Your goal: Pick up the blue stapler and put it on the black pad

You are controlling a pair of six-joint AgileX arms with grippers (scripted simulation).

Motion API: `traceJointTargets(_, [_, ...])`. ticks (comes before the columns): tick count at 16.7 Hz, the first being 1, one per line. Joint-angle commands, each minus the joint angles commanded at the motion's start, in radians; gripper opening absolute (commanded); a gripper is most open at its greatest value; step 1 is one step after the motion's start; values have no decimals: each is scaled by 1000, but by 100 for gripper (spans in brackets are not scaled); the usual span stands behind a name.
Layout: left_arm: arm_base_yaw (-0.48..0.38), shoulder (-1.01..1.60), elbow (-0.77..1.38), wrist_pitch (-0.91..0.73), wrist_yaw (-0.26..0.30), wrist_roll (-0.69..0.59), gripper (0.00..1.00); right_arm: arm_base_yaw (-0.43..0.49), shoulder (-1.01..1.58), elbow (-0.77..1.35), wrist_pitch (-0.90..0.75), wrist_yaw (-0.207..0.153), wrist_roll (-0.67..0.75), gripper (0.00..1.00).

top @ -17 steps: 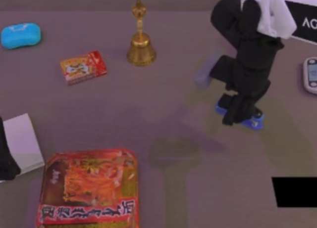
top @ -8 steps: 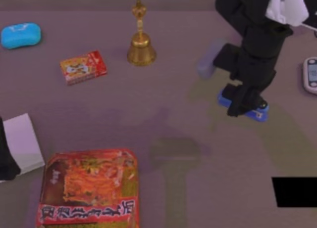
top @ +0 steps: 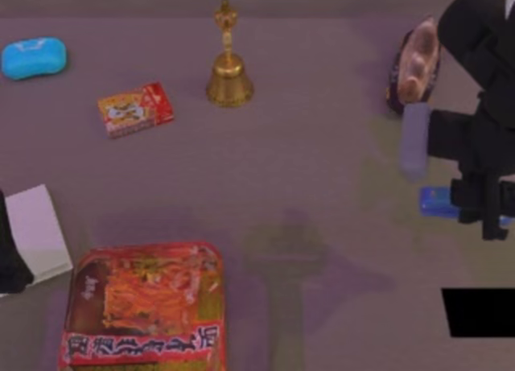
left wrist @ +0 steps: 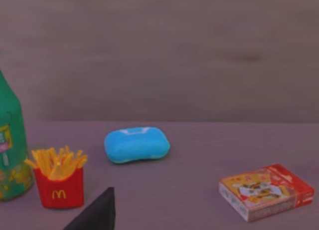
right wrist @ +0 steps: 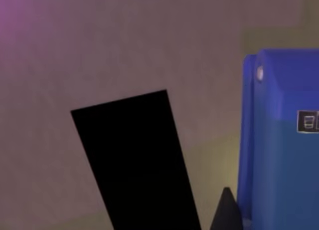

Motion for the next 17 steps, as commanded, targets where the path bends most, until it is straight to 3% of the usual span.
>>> traceJointTargets(6, [0,0,0,0,0,0,100,-82,-246,-288,39,-1,-306,0])
traceJointTargets(13, [0,0,0,0,0,0,100,-84,-266,-312,45,-1,-328,0])
traceJointTargets(17, [0,0,0,0,0,0,100,-81,-227,-386,159,-3,-329,0])
